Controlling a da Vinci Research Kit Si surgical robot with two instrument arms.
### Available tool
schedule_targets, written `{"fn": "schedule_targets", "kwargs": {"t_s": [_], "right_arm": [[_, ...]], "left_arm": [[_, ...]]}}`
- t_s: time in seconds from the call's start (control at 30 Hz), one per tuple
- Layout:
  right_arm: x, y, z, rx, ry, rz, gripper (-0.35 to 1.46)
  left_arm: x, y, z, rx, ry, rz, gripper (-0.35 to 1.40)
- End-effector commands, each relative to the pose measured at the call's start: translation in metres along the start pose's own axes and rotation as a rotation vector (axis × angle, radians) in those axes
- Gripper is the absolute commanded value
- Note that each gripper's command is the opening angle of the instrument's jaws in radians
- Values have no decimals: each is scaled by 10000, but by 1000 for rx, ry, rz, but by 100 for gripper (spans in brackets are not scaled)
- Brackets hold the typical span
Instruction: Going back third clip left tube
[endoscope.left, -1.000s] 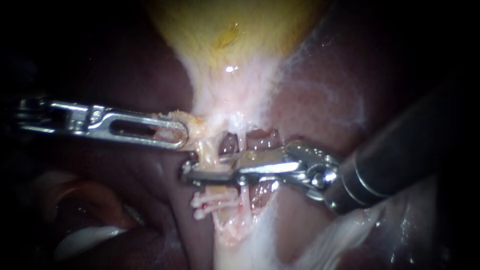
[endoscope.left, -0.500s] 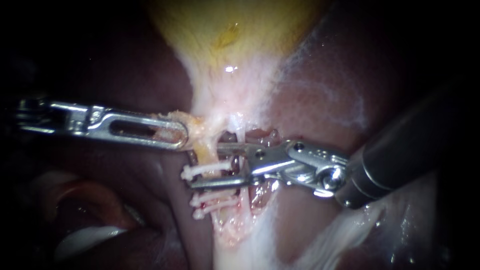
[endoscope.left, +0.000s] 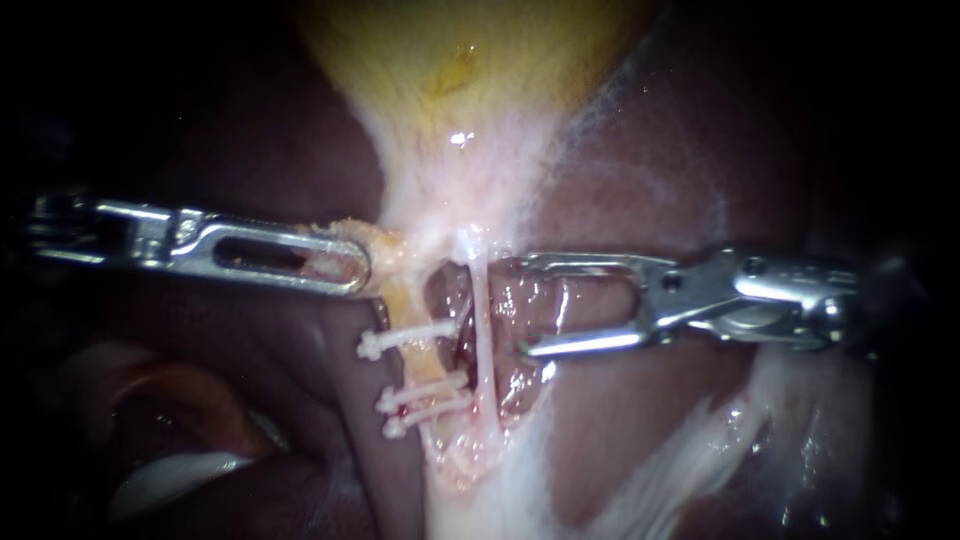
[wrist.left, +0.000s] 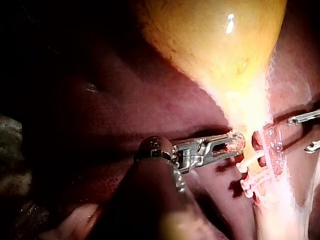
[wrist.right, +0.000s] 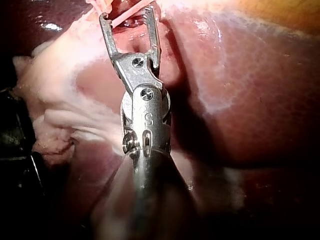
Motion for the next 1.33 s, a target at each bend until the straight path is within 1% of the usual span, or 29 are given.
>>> {"fn": "schedule_targets", "kwargs": {"t_s": [0.03, 0.23, 0.47, 0.6, 0.77, 0.93, 1.07, 1.33], "right_arm": [[2, -1, -7, 4, -1, -6, 50], [7, -4, -27, 19, -13, -22, 50], [5, -6, -34, 27, -18, -35, 50], [5, -6, -36, 31, -19, -34, 50], [7, -7, -36, 32, -19, -39, 50], [12, -9, -36, 33, -19, -37, 50], [13, -10, -37, 33, -19, -36, 50], [16, -12, -37, 34, -18, -35, 50]], "left_arm": [[0, 1, 1, 1, 0, 0, -35], [0, 2, 1, 1, 0, 0, -35], [-1, 7, 5, -3, -3, 1, -35], [-2, 16, 15, -5, -6, 4, -35], [-6, 32, 31, -8, -13, 7, -35], [-7, 44, 47, -23, -11, 17, -35], [-7, 46, 55, -28, -8, 12, -35], [-6, 45, 56, -28, -8, 12, -35]]}}
